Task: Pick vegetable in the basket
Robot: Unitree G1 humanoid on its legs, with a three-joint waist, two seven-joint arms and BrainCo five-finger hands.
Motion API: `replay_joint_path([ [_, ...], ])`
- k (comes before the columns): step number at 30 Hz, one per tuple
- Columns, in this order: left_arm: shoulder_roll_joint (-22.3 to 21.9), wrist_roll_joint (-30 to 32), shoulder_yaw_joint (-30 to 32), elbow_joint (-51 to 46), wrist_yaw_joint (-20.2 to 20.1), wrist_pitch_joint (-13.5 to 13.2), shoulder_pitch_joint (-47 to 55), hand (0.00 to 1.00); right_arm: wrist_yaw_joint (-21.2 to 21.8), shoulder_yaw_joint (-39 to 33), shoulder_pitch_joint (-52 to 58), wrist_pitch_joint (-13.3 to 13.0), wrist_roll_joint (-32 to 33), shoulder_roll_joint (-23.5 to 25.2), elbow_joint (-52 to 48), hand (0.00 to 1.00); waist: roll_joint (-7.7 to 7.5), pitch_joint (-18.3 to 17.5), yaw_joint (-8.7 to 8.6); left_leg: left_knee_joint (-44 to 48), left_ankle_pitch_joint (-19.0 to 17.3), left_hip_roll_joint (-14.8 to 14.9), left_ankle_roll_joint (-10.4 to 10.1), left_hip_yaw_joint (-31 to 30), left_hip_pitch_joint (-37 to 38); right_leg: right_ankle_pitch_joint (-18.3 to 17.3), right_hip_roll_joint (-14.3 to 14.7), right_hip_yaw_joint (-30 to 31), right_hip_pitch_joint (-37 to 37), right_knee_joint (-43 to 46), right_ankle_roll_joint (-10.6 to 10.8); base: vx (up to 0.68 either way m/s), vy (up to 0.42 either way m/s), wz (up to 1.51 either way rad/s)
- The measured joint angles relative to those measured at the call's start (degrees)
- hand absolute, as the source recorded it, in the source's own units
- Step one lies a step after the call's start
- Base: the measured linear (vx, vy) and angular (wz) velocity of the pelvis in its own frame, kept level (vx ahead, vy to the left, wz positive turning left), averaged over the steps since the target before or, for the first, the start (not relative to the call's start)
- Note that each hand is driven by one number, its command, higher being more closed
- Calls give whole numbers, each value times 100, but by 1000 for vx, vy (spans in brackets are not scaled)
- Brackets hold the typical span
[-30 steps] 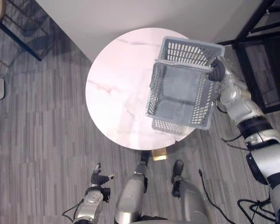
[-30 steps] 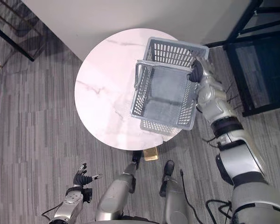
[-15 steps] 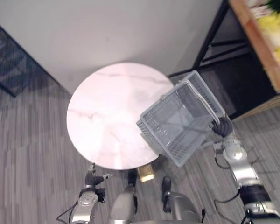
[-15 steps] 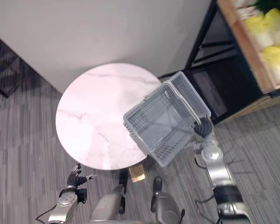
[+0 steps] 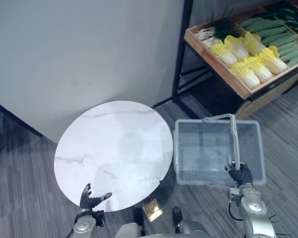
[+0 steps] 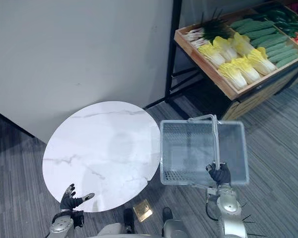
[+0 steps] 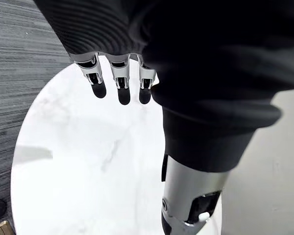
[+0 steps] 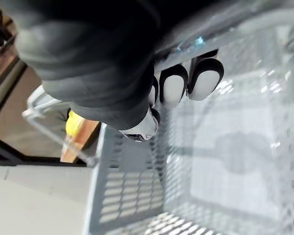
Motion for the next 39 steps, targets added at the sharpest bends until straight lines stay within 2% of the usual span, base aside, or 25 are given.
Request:
replay_joint_path([
  [1, -19, -2, -9, -154, 1, 1, -15, 0, -56, -9, 39, 1, 21, 37, -104, 100, -23, 34, -25, 380, -163, 79, 37, 13, -227, -78, 31, 64, -135, 141, 118, -147, 22, -19],
  [3, -96, -2, -15, -231, 4, 2, -116, 0, -99, -151, 116, 24, 43, 47, -292, 100, 14, 47, 0, 559, -219, 169, 167, -5, -422, -150, 70, 53, -275, 270, 263, -137, 38, -3],
  [4, -109, -2, -60, -280, 5, -3, -233, 0, -189, -239, 200, 23, 50, 66, -472, 100, 36, 61, 89, 719, -210, 249, 214, -17, -634, -676, 82, 20, -773, 1884, 11, -113, 32, 4],
  [5, -109, -3, -68, -285, 3, -2, -242, 0, -190, -250, 210, 23, 52, 67, -492, 100, 33, 62, 112, 754, -210, 250, 216, -26, -662, -782, 54, 19, -808, 2166, -1, -98, -1, 19],
  [7, -116, -1, -97, -392, 5, 5, -227, 0, -247, -332, 302, 19, 71, 107, -672, 100, -37, 29, 133, 1006, -186, 128, 219, -297, -860, -1408, -437, -5, -503, 3755, 218, -66, -83, 50],
  [9, -123, -2, -120, -460, 10, 4, -228, 0, -311, -330, 328, -31, 74, 128, -719, 100, -122, -26, 183, 1133, -19, 52, 135, -446, -1140, -1394, -665, 48, 75, 3661, 284, -143, -199, 48],
  [10, -116, -3, -113, -445, 20, 9, -233, 0, -320, -331, 241, -33, 72, 118, -696, 100, -75, -39, 336, 1207, 146, 106, 40, -467, -1348, -1744, -626, -60, 408, 2849, 353, -195, -215, 21],
  [11, -156, -4, -106, -445, 27, 12, -216, 0, -344, -338, 201, -33, 74, 115, -669, 100, -2, -39, 402, 1147, 288, 193, 45, -459, -1415, -1821, -592, -223, 470, 2508, 363, -225, -210, 9],
  [12, -247, -6, -144, -466, 24, 7, -150, 0, -409, -346, 204, -32, 88, 121, -663, 100, 106, -86, 466, 979, 583, 351, 119, -443, -1551, -1900, -468, -522, 610, 1922, 295, -320, -261, 26],
  [14, -328, -7, -183, -491, 19, 10, -19, 0, -428, -349, 135, -32, 163, 114, -646, 100, 208, -97, 455, 618, 1050, 510, 34, -521, -1700, -2034, -225, -762, 674, 1457, 67, -357, -283, 40],
  [15, -337, -8, -231, -488, 16, 35, 28, 0, -437, -357, 56, -33, 193, 81, -541, 100, 304, -71, 435, 170, 1624, 582, -162, -699, -1715, -2056, -26, -902, 602, 1380, 14, -358, -237, 70],
  [16, -333, -8, -262, -486, 14, 56, -32, 0, -458, -405, -13, -33, 217, 55, -339, 100, 316, -58, 374, -483, 2532, 521, -443, -926, -1675, -1984, -13, -1144, 478, 1360, -146, -441, -271, 73],
  [17, -335, -9, -257, -492, 13, 71, -86, 0, -478, -457, -52, -32, 244, 60, -249, 100, 265, -18, 366, -344, 2413, 516, -559, -920, -1699, -1977, -34, -1262, 457, 1341, -332, -312, -178, 69],
  [18, -321, -7, -263, -489, 13, 115, -107, 0, -554, -467, -127, -22, 245, 56, -110, 100, 202, 68, 384, 613, 1531, 504, -280, -903, -1778, -1913, -80, -1418, 456, 1355, -469, -260, -156, 34],
  [19, -318, -7, -264, -488, 7, 115, -105, 0, -555, -449, -107, -13, 244, 64, -108, 100, 169, 89, 391, 1082, 1099, 463, -111, -883, -1762, -1881, -125, -1462, 443, 1388, -514, -338, -197, 33],
  [20, -305, -6, -260, -488, 6, 115, -97, 0, -545, -380, -50, -13, 244, 68, -112, 100, 165, 87, 391, 1943, 326, 448, -46, -791, -1603, -1774, -203, -1502, 356, 1404, -562, -288, -126, 18],
  [22, -287, -6, -248, -495, 6, 103, -106, 0, -536, -321, -75, -13, 242, 60, -117, 100, 173, 83, 381, 2373, -225, 495, -72, -874, -1278, -1638, -225, -1451, 220, 1410, -564, -308, -58, 0],
  [24, -293, -8, -246, -492, 8, 105, -86, 0, -543, -329, -94, -13, 242, 69, -123, 100, 199, 66, 379, 2249, -695, 541, -234, -1098, -759, -1500, -148, -1351, -57, 1399, -516, -241, 29, -13],
  [26, -308, -8, -234, -490, 10, 108, -58, 0, -545, -425, -93, -13, 239, 143, -125, 100, 288, 4, 254, 1309, -959, 547, -406, -1070, -293, -1444, -62, -1336, -260, 1392, -440, -175, 101, 0],
  [27, -317, -9, -221, -485, 15, 110, -48, 0, -553, -492, -75, -11, 239, 231, -116, 100, 240, 1, 253, 803, -970, 521, -555, -996, -119, -1394, -59, -1288, -366, 1393, -360, -223, 153, -14],
  [28, -315, -9, -219, -473, 24, 110, -55, 0, -552, -523, -48, -3, 241, 312, -113, 100, 134, -6, 274, 679, -884, 460, -602, -913, -69, -1330, -100, -1195, -423, 1381, -311, -169, 122, -26],
  [29, -312, -9, -228, -466, 25, 111, -34, 0, -552, -530, -29, -2, 241, 343, -114, 100, 110, -14, 270, 663, -863, 442, -613, -884, -51, -1280, -121, -1172, -430, 1376, -284, -127, 114, -33],
  [33, -309, -1, -228, -374, 25, 113, 7, 0, -585, -617, 123, -3, 245, 397, -113, 100, 68, -41, 228, 926, -933, 328, -493, -560, -5, -1084, -186, -834, -460, 1382, -106, -95, 119, -40],
  [36, -270, 9, -223, -374, 28, 112, -12, 0, -591, -614, 105, -3, 248, 403, -110, 100, 51, -38, 237, 1119, -1062, 367, -395, -164, 25, -926, -109, -451, -574, 1358, -22, -112, 101, -73],
  [39, -260, 43, -199, -379, 52, 114, -66, 0, -582, -593, 92, -3, 274, 424, -55, 100, 22, -23, 155, 1389, -1282, 540, -386, 278, 40, -709, 57, -77, -674, 1168, 68, -133, 78, -88],
])
